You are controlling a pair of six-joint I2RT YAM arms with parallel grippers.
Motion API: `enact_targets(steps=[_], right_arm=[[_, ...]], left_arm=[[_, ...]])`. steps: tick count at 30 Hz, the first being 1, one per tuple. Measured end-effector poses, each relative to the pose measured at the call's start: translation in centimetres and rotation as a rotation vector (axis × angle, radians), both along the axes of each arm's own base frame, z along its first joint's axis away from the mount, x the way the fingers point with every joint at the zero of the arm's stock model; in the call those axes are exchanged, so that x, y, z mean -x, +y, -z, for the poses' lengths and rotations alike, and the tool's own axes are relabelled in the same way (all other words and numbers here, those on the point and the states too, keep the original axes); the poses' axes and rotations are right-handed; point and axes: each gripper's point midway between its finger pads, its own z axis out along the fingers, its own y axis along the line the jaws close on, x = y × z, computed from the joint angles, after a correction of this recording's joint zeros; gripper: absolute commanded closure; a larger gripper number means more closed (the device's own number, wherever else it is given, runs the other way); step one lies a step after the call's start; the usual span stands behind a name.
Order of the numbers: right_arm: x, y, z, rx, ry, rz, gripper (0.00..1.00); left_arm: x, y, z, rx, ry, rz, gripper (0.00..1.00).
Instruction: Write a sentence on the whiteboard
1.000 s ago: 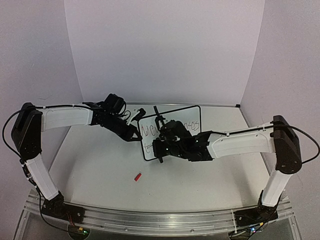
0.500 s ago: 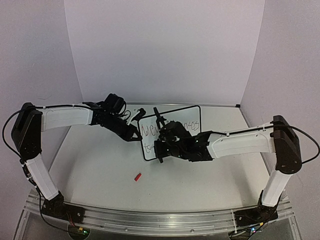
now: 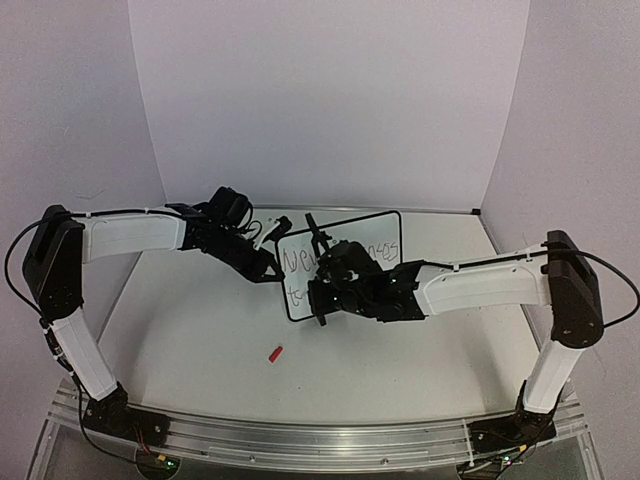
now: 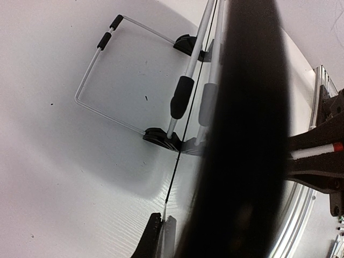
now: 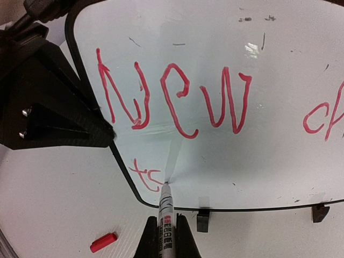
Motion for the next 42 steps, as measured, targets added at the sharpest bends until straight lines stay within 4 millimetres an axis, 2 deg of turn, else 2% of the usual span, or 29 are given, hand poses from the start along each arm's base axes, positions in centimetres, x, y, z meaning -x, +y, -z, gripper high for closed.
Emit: enact_targets(steps=[12,33,36,42], right_arm=[[0.0,0.0,-0.1,0.005,-0.003,-0.005,1.0],[-0.1,0.0,-1.8,-0.03,-0.021,-0.003,1.0],[0.2,-0.4,-2.7,-0.058,-0.022,0.002,1.0],[0.8,-2.7,-5.2,-0.107,-0.035,0.025,1.0]], left_arm=[[0.0,0.0,0.0,0.0,0.0,0.0,1.0],[0.1,0.0,0.0,0.0,0.001,0.001,1.0],[0.1,0.0,0.0,0.0,0.001,0.002,1.0],[0.1,0.0,0.0,0.0,0.001,0.002,1.0]])
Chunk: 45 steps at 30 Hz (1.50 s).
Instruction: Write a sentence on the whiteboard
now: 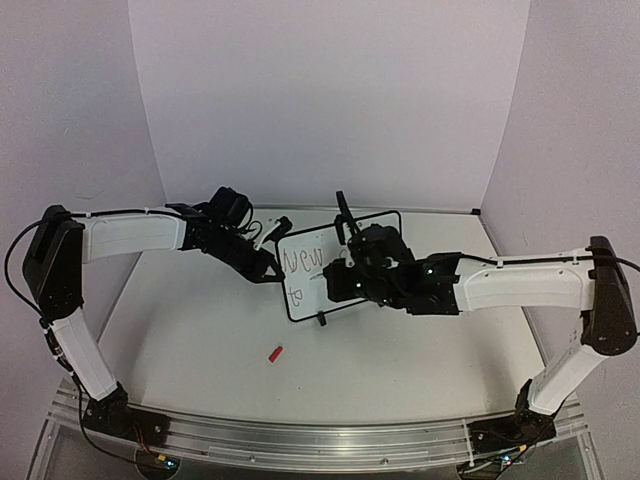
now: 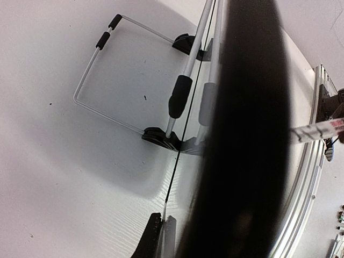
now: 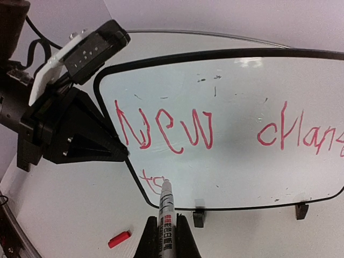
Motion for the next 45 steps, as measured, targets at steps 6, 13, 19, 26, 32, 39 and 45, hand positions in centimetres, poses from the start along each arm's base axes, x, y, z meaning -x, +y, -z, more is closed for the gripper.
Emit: enact_targets(steps=[6,13,19,26,32,39,45], right_arm=[[-1.3,-2.3,0.4,-0.001,0.015,0.043,1.0],[-2.2,-2.6,1.3,-0.023,0.047,0.046,1.0],[-2.3,-2.0,3.0,-0.015,0.078,0.032,1.0],[-2.4,-1.6,3.9,-0.013,0.092,0.031,1.0],[-2.7,-1.7,3.9,-0.013,0.082,0.046,1.0],[-2.7,-1.5,3.8,-0.014,0.077,0.039,1.0],[-2.5,-0.9,4.8,-0.009,0.101,0.015,1.0]], left_arm=[[0.0,0.0,0.0,0.0,0.0,0.0,1.0],[0.0,0.0,0.0,0.0,0.0,0.0,1.0],[0.0,0.0,0.0,0.0,0.0,0.0,1.0],[0.0,0.0,0.0,0.0,0.0,0.0,1.0],[0.0,0.0,0.0,0.0,0.0,0.0,1.0],[0.0,0.0,0.0,0.0,0.0,0.0,1.0],[0.0,0.0,0.0,-0.001,0.0,-0.001,1.0]])
